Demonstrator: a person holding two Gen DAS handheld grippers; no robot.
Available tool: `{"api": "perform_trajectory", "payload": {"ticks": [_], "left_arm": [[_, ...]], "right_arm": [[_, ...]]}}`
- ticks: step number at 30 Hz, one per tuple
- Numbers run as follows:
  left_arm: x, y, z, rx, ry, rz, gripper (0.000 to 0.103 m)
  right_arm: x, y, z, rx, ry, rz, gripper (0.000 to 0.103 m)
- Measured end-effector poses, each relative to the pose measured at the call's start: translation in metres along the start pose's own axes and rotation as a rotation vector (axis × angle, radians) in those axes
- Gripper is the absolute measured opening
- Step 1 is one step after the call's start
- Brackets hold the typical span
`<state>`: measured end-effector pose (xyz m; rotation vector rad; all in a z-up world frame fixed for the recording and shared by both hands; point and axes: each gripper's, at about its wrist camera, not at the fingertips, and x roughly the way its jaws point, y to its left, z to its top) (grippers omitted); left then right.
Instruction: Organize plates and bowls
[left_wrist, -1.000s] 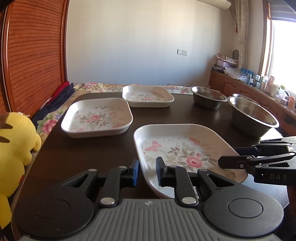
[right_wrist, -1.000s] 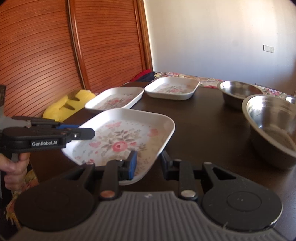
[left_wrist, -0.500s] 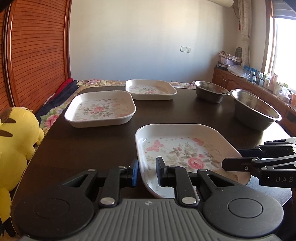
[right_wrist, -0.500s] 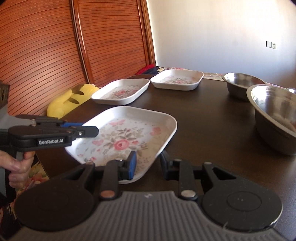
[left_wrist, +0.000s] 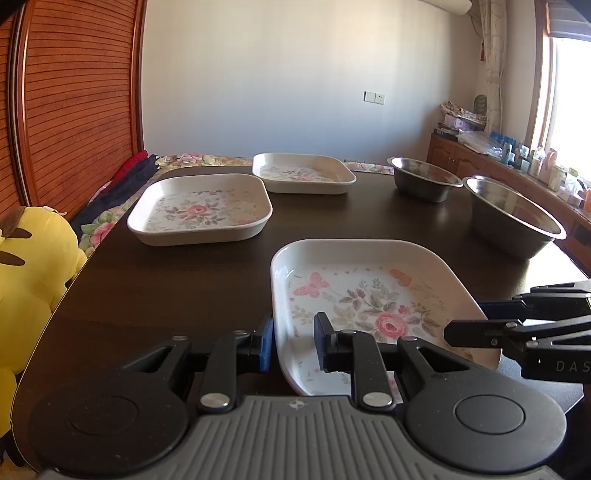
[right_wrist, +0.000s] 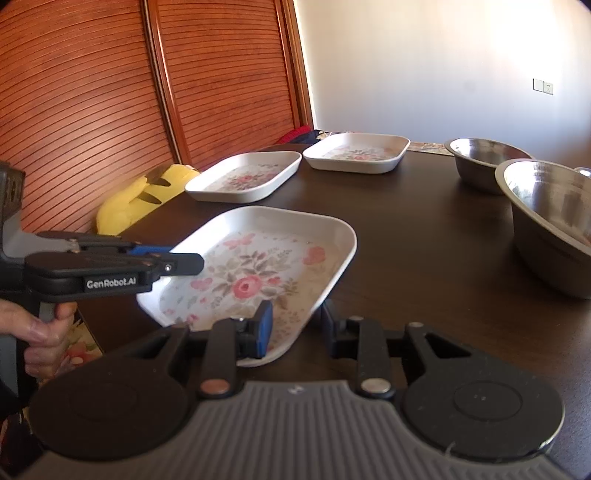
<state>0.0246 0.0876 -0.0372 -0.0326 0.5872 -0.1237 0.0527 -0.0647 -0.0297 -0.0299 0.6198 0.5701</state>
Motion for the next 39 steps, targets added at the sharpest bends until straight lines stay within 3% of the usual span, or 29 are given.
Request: {"api": "perform_trajectory", "payload": {"ticks": [5, 7, 15, 26, 39], "left_arm": [[-0.002, -0.001, 0.000, -0.001, -0.014, 0.004, 0.041], [-0.003, -0.001, 0.001, 0.004, -0.020, 0.011, 0.044], [-0.014, 0.004, 0.009, -0.005, -0.055, 0.020, 0.056], [-0.016, 0.009, 0.031, 0.008, -0.095, 0.019, 0.059], [0.009, 0.048, 0.060, -0.017, -0.097, 0.064, 0.060]], "right_arm": [[-0.002, -0.001, 0.000, 0.000, -0.019, -0.006, 0.039], [-0.006, -0.002, 0.001, -0.006, -0.040, -0.025, 0.048], [-0.019, -0.011, 0.013, -0.004, -0.104, -0.052, 0.051], [-0.016, -0.006, 0.037, -0.047, -0.127, -0.015, 0.053], [0.026, 0.001, 0.081, -0.075, -0.085, 0.060, 0.053]]}}
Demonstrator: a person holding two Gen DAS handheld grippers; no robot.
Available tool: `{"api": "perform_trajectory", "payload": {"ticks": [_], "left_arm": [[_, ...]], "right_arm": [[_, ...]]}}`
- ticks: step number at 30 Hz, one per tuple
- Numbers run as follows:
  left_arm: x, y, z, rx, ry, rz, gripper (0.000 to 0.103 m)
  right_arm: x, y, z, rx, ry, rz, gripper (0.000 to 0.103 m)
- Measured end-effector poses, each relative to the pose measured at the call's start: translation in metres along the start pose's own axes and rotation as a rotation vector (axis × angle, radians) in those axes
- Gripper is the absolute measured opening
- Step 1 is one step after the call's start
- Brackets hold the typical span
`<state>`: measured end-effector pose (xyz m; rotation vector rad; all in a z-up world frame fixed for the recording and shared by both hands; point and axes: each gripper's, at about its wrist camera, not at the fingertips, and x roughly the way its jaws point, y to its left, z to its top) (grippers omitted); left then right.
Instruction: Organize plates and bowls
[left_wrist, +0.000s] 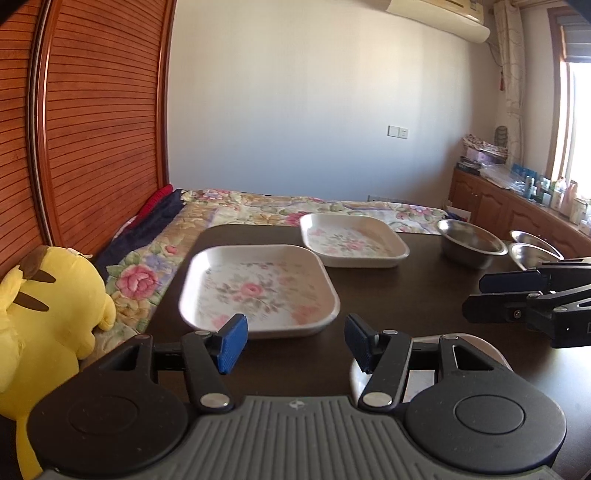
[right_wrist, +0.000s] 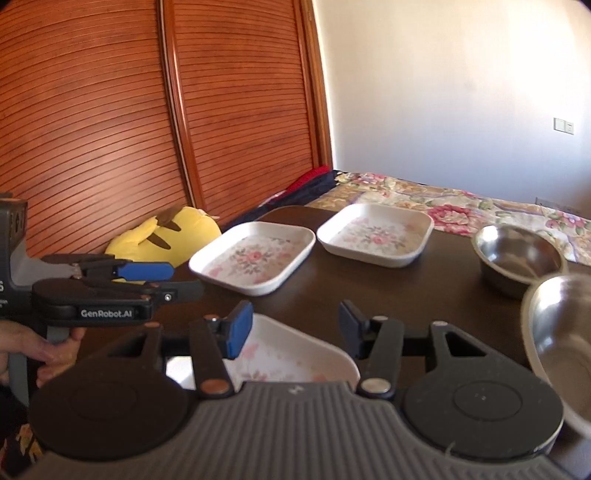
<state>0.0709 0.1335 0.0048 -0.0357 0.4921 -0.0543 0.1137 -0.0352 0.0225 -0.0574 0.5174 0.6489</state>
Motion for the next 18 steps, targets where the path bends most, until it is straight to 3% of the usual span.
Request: {"api": "perform_trajectory", "payload": {"ticks": [18], "left_arm": [[0.063, 0.064, 0.027, 0.001, 0.029, 0.037, 0.062]], "right_arm": [[0.085, -0.002, 0.044, 0.031, 0.112, 0.046, 0.053]]}}
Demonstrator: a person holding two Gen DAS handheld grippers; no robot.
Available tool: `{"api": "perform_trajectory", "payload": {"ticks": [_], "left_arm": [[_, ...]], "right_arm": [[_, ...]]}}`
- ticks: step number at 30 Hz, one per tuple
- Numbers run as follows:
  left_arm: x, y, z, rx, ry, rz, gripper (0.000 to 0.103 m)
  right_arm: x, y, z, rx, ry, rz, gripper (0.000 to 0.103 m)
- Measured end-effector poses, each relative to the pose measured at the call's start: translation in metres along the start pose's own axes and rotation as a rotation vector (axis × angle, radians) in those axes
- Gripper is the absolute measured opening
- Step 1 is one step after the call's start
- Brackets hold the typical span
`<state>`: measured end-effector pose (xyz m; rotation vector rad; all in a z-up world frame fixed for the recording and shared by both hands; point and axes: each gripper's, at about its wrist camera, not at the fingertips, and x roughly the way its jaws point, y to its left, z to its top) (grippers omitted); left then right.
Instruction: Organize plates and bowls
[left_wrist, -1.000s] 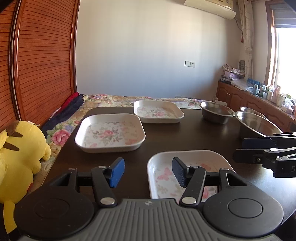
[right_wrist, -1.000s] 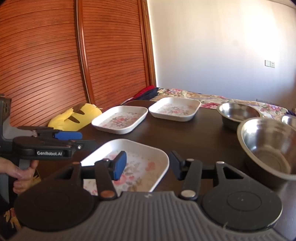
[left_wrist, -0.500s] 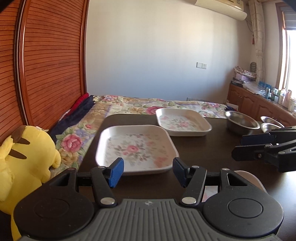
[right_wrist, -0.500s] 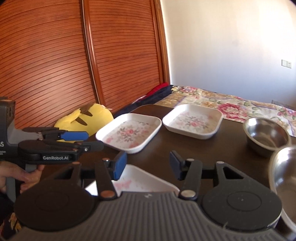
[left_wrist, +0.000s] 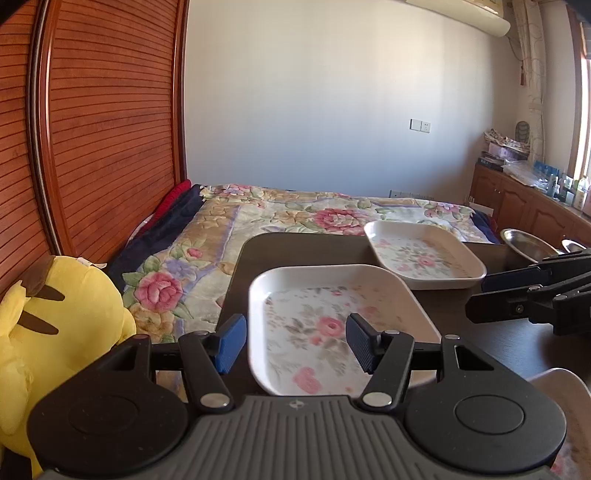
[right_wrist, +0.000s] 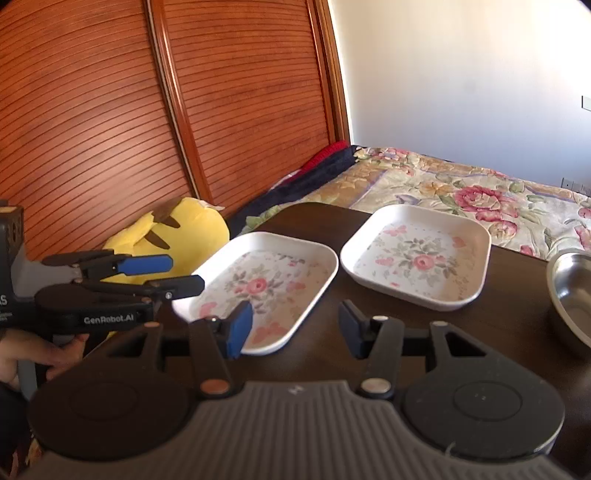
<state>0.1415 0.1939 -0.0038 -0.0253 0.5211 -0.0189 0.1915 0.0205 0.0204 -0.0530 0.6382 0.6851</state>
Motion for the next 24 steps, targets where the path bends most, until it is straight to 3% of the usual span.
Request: {"api": "perform_trajectory", "payload": {"ticks": [7, 16, 24], "left_arm": [[0.018, 0.014, 0.005, 0.004, 0.019, 0.001, 0.061], [0.036, 0.027, 0.005, 0.003, 0.074, -0.014, 0.035], [0.043, 0.027, 0.002, 0.001, 0.096, -0.023, 0.030]], "right_arm": [[0.027, -0.001, 0.009, -0.007, 0.051, 0.001, 0.053], [0.052, -0.003, 0.010, 0.007, 0.125, 0.019, 0.045], [0.063, -0.007, 0.012, 0.026, 0.155, 0.029, 0.035]]}}
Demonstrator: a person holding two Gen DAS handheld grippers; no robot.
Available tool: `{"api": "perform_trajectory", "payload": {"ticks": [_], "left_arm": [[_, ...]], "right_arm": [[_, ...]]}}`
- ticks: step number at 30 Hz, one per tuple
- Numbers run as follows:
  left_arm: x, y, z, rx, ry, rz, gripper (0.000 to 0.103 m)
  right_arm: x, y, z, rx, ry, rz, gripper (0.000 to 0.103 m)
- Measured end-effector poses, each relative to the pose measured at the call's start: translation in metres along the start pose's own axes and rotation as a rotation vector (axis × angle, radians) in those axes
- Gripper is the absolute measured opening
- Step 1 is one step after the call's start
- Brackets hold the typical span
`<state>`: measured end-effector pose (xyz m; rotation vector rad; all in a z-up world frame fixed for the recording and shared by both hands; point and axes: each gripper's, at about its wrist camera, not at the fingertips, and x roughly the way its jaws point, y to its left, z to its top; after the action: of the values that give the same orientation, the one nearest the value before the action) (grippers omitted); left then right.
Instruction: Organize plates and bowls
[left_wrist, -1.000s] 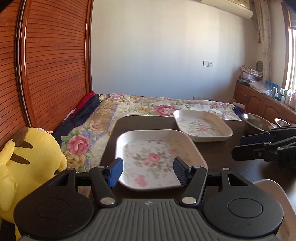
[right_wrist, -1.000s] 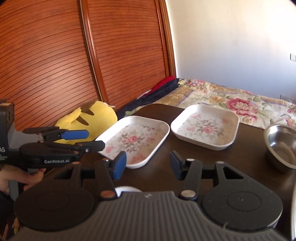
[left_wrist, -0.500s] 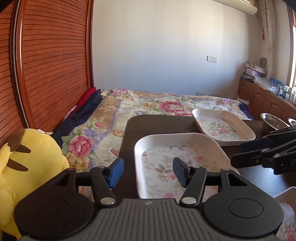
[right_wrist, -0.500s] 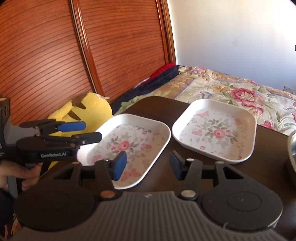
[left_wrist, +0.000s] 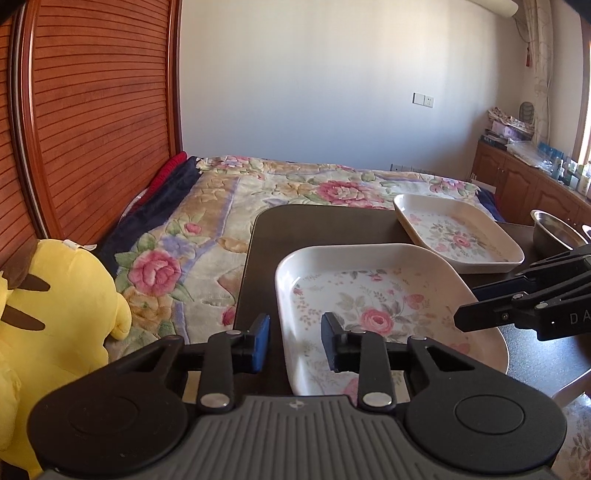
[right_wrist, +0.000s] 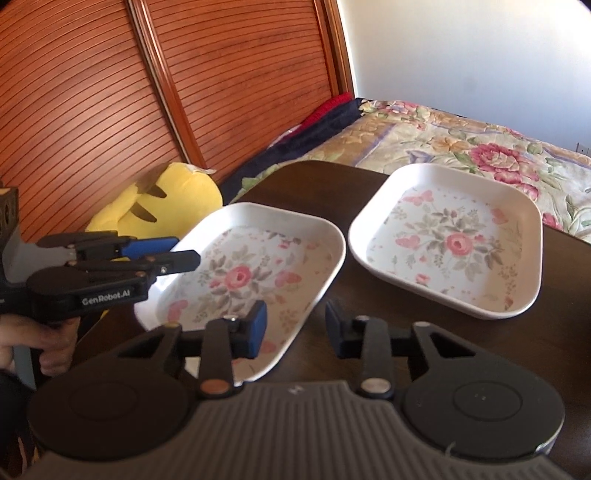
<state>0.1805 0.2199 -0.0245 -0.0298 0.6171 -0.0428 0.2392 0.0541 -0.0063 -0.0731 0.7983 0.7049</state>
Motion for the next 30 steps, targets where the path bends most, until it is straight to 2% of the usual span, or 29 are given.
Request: {"api": "perform_trajectory", "payload": {"ticks": [4, 14, 30], "left_arm": [[0.002, 0.000, -0.001, -0.001, 0.009, -0.002, 0.025], [-0.003, -0.003, -0.004, -0.013, 0.017, -0.002, 0.024], [-0.042, -0.025, 0.002, 0.027, -0.015, 0.004, 0.024]], "right_arm": [[0.003, 0.002, 0.000, -0.016, 0.014, 0.005, 0.030], [0.007, 0.003, 0.000, -0.030, 0.036, 0.002, 0.027], [-0.027, 0.008, -0.006, -0.052, -0.023, -0.005, 0.027]]}}
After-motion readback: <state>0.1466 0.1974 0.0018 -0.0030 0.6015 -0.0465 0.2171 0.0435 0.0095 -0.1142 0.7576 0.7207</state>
